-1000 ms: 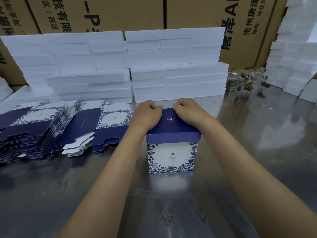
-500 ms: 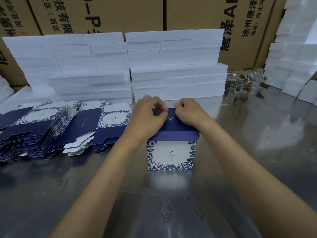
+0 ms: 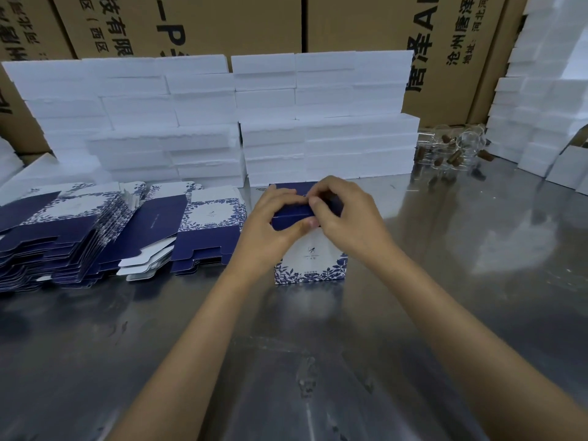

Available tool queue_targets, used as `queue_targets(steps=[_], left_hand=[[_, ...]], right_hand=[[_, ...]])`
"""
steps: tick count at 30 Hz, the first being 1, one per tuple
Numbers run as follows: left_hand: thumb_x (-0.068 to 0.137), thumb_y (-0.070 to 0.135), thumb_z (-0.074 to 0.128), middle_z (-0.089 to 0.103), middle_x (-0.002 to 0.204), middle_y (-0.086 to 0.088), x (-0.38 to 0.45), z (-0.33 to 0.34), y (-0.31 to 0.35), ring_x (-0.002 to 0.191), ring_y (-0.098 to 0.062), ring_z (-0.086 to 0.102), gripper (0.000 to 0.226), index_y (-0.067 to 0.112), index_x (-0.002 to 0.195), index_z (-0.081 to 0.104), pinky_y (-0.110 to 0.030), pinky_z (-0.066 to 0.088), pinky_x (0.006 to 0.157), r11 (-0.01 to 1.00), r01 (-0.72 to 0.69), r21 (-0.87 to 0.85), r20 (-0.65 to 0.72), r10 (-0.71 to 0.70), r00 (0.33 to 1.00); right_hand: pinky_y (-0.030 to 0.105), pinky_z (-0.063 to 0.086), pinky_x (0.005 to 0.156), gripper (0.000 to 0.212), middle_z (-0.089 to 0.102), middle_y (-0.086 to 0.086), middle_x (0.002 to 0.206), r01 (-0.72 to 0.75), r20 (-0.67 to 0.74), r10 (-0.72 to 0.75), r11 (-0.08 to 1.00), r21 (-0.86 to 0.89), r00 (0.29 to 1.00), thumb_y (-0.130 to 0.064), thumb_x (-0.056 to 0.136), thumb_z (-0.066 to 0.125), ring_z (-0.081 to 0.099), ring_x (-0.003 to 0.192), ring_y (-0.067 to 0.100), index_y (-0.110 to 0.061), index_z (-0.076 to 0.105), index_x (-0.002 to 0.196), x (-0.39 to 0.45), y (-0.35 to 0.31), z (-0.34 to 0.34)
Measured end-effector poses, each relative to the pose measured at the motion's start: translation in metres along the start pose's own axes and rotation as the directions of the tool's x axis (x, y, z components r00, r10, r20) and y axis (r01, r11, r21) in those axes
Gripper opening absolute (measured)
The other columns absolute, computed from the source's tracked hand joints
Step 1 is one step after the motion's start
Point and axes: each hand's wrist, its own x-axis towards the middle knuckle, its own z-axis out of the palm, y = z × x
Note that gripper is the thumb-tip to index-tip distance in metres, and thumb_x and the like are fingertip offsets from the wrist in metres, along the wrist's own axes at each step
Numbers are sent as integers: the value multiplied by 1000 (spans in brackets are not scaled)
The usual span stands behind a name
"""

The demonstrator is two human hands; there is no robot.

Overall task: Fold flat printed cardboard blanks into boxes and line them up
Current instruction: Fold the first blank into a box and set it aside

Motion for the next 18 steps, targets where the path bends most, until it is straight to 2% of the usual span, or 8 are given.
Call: queue_targets(steps=[2,4,8,9,12,13,15,18], left_hand=[[81,20,82,58,129,20,6,1,-3,141,10,27,27,23,106,71,2,24,99,991,64,-114,-3,-65,998],[80,16,82,57,133,20,9,0,-6,140,13,26,21,24,97,72,0,24,99,971,96,-219,10,-96,995],[82,14,80,55,138,17,9,-3,-14,144,6,27,21,27,95,71,-27,26,117,966,57,-252,35,-50,998],[82,13,79,55,137,18,10,-4,-17,143,7,27,21,28,95,72,-27,27,116,963,52,-263,36,-44,998],[81,11,80,63,129,14,14,-4,-21,142,8,29,21,25,94,74,-9,26,105,964,34,-262,11,-32,999],[81,10,80,65,126,13,15,-4,-21,142,7,30,20,24,94,74,-7,26,103,967,27,-252,0,-28,1000],[81,11,80,67,124,13,17,-5,-23,142,6,31,19,25,93,75,-10,27,105,967,21,-252,-2,-22,1000],[81,16,80,64,130,16,16,-10,-26,142,7,31,20,30,95,76,-16,30,102,960,37,-277,51,-23,998]], right_hand=[[46,46,102,10,70,-8,100,-42,-17,45,991,131,999,-10,94,64,61,108,19,-17,70,99,-5,7,5],[46,45,105,11,68,-4,104,-67,0,69,964,256,998,-6,94,68,60,113,24,-13,71,101,-7,12,5],[38,44,108,13,65,1,112,-40,49,26,950,311,998,-2,91,73,58,118,24,-7,72,102,-5,23,2],[36,43,109,13,65,2,113,-39,54,24,949,313,998,-1,90,73,58,120,23,-5,72,103,-5,25,3],[28,44,104,12,66,-2,109,-30,-8,35,943,331,999,1,89,74,59,119,22,-8,73,96,-5,27,11],[25,45,101,14,67,-3,107,-20,-51,39,940,340,998,2,88,74,60,117,23,-11,73,93,-6,27,14],[23,44,100,16,68,-3,106,2,-106,38,936,352,994,3,87,75,60,117,23,-13,74,91,-8,26,18],[27,43,107,16,67,-2,120,-36,-60,63,929,369,996,-2,87,77,56,127,18,-15,76,98,-11,26,13]])
